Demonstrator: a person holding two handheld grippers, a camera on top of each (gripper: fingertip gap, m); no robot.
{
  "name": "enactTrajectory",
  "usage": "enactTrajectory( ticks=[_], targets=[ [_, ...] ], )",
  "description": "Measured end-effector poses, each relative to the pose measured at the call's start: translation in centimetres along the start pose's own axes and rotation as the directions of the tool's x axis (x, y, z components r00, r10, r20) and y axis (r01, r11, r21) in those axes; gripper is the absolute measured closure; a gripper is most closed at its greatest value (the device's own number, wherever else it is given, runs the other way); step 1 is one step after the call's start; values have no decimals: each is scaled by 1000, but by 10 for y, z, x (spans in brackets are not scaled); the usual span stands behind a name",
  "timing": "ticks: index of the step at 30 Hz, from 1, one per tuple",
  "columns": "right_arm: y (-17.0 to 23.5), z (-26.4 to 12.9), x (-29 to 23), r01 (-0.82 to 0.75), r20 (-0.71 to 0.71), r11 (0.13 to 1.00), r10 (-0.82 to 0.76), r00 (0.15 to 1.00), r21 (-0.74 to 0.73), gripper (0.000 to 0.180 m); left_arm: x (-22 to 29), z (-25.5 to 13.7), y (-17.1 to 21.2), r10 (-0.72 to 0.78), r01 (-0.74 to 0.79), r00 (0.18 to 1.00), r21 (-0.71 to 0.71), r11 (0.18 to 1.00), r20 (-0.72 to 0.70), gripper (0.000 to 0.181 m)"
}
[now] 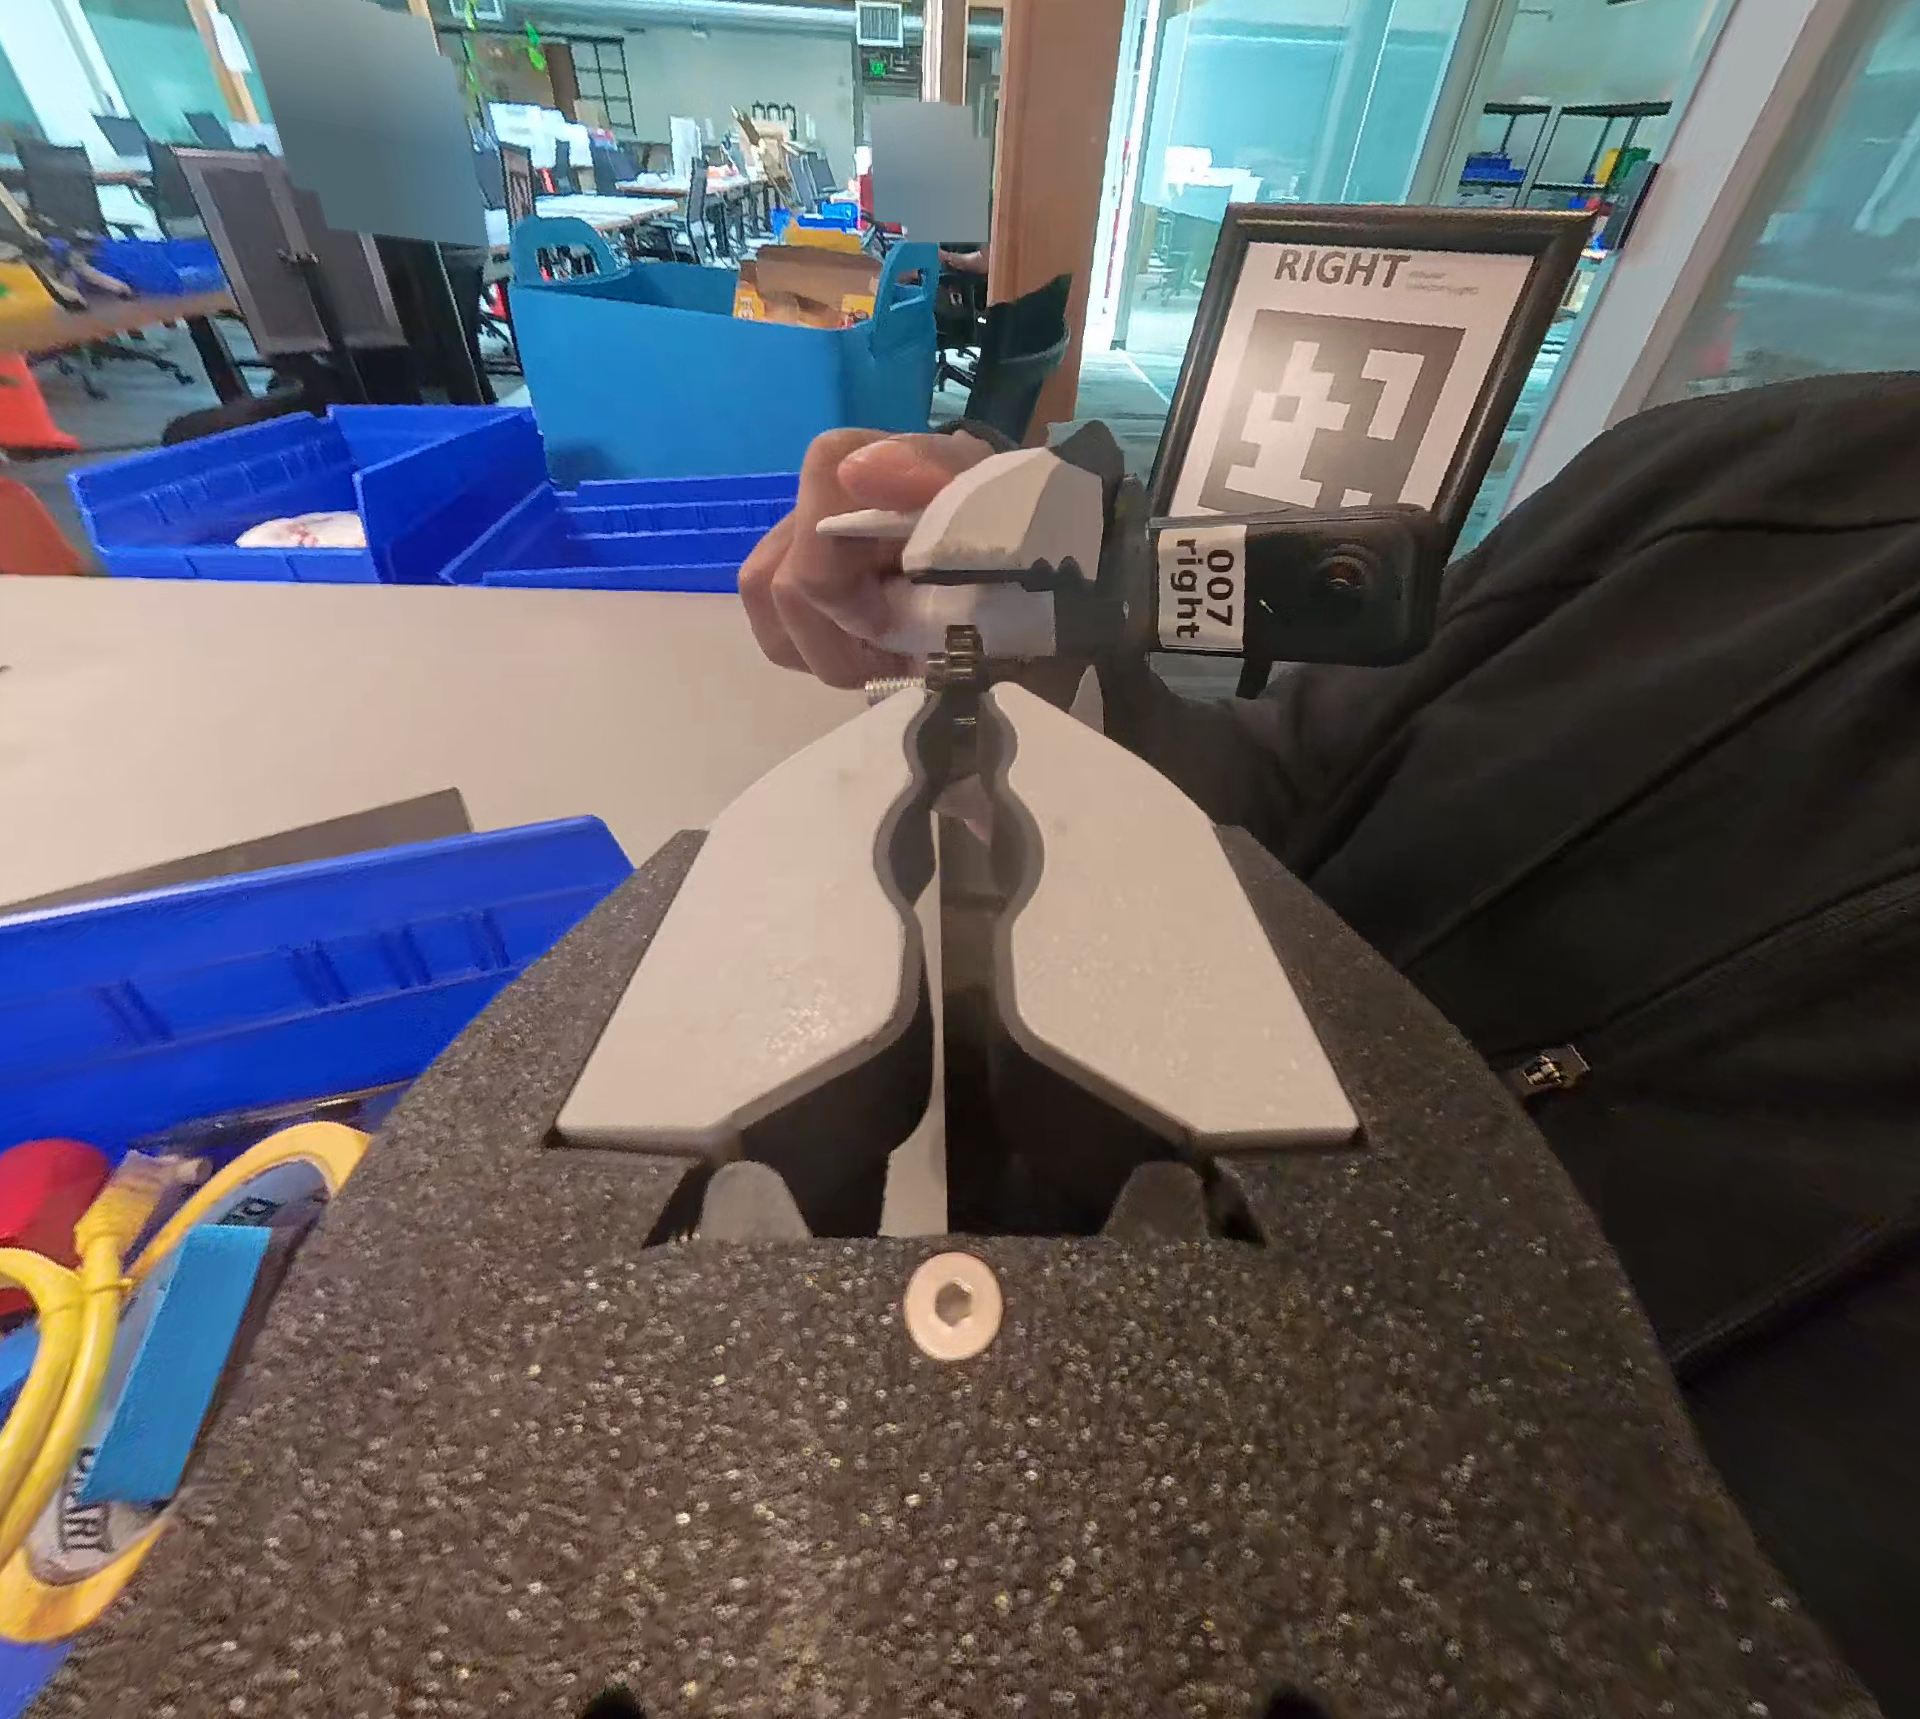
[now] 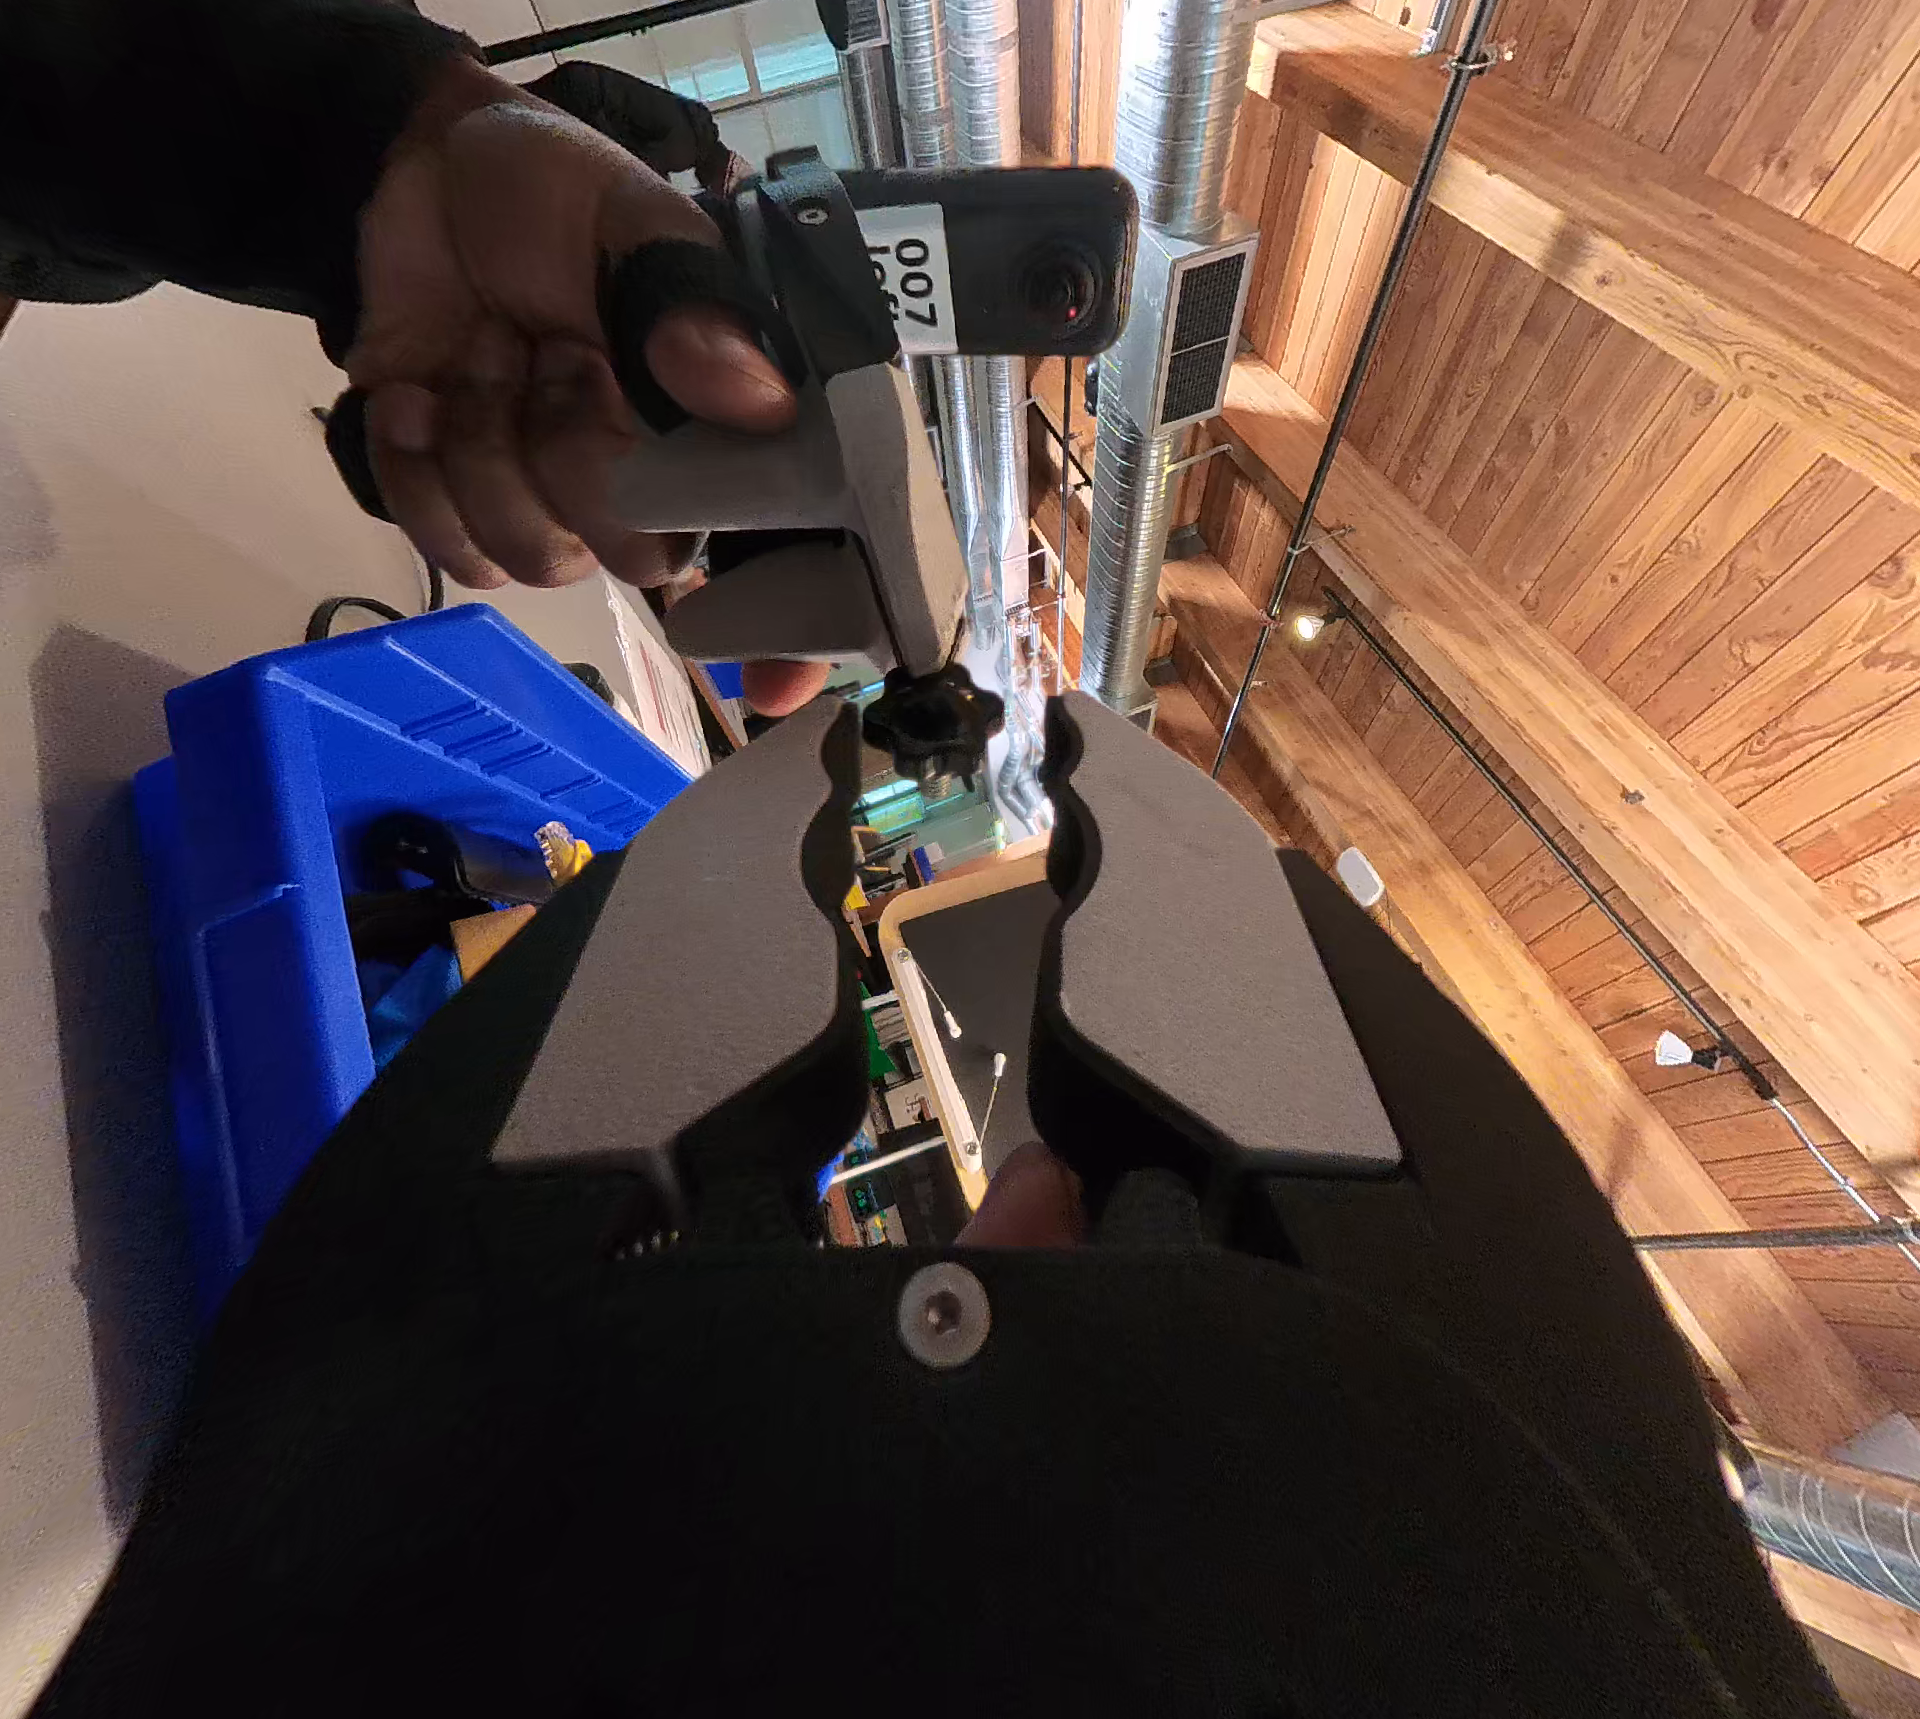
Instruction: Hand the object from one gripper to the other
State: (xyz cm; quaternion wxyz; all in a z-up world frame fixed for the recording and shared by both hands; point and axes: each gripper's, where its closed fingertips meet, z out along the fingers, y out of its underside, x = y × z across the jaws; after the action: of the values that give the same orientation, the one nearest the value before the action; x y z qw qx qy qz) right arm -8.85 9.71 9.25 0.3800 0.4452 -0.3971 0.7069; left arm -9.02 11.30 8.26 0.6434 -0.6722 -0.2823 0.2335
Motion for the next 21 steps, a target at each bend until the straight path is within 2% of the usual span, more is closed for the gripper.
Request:
enactTrajectory(
  ticks=[2, 6, 8, 10, 12, 14, 17, 19, 21],
  targets=[
    [2, 0, -2, 5, 12, 1000, -5, 1000, -7, 155, 0, 1, 1, -30, 30, 999, 3, 1000, -13, 175],
    [7, 3, -1, -57, 16, 998, 58, 998, -24, 155, -5, 0, 0, -36, 36, 999, 18, 999, -1, 175],
    [6, 3, 5, -176, -2, 984, 176, 984, 9, 156, -8, -1, -4, 12, -13, 1000, 44, 999, 28, 166],
    [0, 2, 18, -373, -17, 923, 376, 927, 96, 156, -10, -6, -11, 76, -81, 996, 94, 992, 54, 158],
    [-10, -3, 32, -589, 33, 771, 600, 799, 241, 155, -12, -10, -18, 51, -58, 997, 153, 986, 50, 150],
    [-17, -10, 43, -752, 146, 541, 767, 624, 377, 155, -16, -14, -25, -40, 37, 999, 216, 976, 10, 147],
    [-16, -15, 48, -863, 320, 228, 861, 395, 450, 155, -16, -11, -30, -157, 175, 984, 278, 944, -88, 147],
    [-12, -14, 46, -885, 383, 109, 872, 304, 454, 155, -8, -2, -29, -205, 248, 962, 269, 931, -178, 147],
    [-8, -11, 41, -894, 406, 62, 875, 262, 444, 155, 1, 8, -26, -233, 296, 938, 244, 924, -255, 147]
  ],
)
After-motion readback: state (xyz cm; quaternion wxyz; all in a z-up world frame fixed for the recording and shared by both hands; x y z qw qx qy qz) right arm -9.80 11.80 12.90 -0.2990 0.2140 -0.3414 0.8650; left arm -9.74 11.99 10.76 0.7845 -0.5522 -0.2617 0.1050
